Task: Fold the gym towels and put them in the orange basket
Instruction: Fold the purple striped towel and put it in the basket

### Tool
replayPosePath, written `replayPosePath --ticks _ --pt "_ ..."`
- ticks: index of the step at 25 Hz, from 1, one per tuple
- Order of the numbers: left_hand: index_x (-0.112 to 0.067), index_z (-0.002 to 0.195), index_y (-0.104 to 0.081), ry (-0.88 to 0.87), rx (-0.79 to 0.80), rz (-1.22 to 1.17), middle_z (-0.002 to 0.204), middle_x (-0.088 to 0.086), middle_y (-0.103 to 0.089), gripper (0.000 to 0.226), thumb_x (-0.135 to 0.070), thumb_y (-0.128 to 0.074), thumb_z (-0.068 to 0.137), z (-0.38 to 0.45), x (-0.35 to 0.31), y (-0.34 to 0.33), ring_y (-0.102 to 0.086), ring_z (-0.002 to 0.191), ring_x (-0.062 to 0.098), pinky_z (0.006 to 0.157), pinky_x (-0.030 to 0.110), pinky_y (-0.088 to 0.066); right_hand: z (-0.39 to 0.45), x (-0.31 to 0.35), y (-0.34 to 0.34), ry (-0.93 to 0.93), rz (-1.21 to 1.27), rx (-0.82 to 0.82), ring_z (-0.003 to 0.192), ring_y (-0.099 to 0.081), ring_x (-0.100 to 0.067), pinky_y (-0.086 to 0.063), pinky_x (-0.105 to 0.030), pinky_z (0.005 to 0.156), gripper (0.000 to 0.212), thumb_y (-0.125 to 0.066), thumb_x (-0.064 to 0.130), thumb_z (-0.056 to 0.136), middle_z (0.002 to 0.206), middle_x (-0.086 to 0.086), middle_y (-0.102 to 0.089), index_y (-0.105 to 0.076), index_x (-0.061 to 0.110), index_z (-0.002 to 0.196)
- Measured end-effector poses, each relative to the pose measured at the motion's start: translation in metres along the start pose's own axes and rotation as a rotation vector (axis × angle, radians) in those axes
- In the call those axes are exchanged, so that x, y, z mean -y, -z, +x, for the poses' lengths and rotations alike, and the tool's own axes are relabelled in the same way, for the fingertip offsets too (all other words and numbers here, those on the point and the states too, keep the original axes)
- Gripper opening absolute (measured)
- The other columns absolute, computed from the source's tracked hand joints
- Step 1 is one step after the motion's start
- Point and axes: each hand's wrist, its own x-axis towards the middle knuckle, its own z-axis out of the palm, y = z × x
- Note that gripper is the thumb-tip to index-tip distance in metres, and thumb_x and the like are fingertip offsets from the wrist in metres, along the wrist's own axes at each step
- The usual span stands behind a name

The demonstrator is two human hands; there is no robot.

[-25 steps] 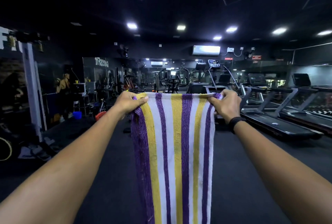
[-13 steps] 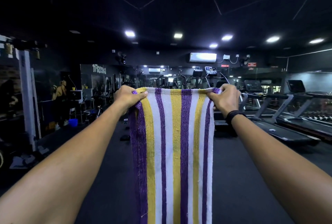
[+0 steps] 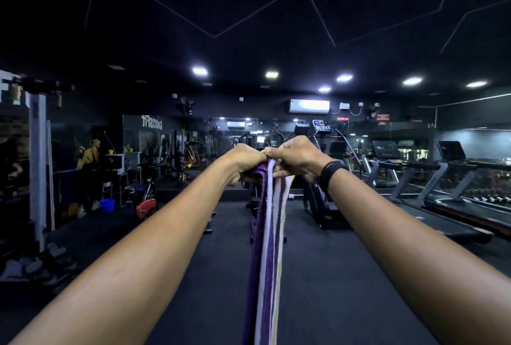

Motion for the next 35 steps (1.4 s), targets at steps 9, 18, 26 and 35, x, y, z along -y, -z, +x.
replayPosePath --ticks 9,18,26,35 --pt "-0.001 0.103 -0.067 -0.139 0.112 -0.105 0.088 0.008 -0.068 0.018 0.003 -0.061 0.087 -0.007 0.032 0.005 -0.060 0.079 0.017 0.069 0.029 -0.050 -0.019 -0.024 0.028 0.255 -0.292 -0.035 0.080 -0.060 -0.012 -0.051 -0.022 0.072 0.041 -0.074 0.029 0.083 0.089 0.001 -0.064 -0.058 0.010 0.115" --pt "-0.011 0.112 -0.065 -0.218 0.034 -0.510 0.095 0.004 -0.074 0.046 -0.036 -0.078 0.075 -0.017 0.041 0.015 -0.068 0.091 0.020 0.075 0.029 -0.057 -0.011 -0.041 0.024 0.273 -0.128 0.006 0.061 -0.056 -0.005 -0.045 -0.020 0.061 0.015 -0.073 0.002 0.081 0.071 0.001 -0.064 -0.065 0.013 0.075" --pt "-0.015 0.105 -0.066 -0.053 0.298 -0.197 0.108 0.009 -0.071 0.023 -0.018 -0.072 0.084 -0.036 0.091 -0.012 -0.069 0.089 0.017 0.084 0.031 -0.057 0.003 -0.032 0.021 0.196 0.275 -0.322 0.074 -0.063 -0.024 -0.059 -0.043 0.070 0.028 -0.083 0.021 0.063 0.084 -0.015 -0.069 -0.072 0.008 0.085" --pt "-0.006 0.086 -0.062 0.142 -0.038 -0.668 0.059 0.010 -0.070 0.021 -0.026 -0.061 0.093 -0.013 0.055 0.019 -0.067 0.048 0.020 0.046 0.032 -0.056 -0.048 -0.078 0.020 -0.239 -0.082 0.549 0.075 -0.070 -0.016 -0.060 -0.036 0.074 0.032 -0.065 0.040 0.081 0.090 -0.008 -0.072 -0.069 0.011 0.093"
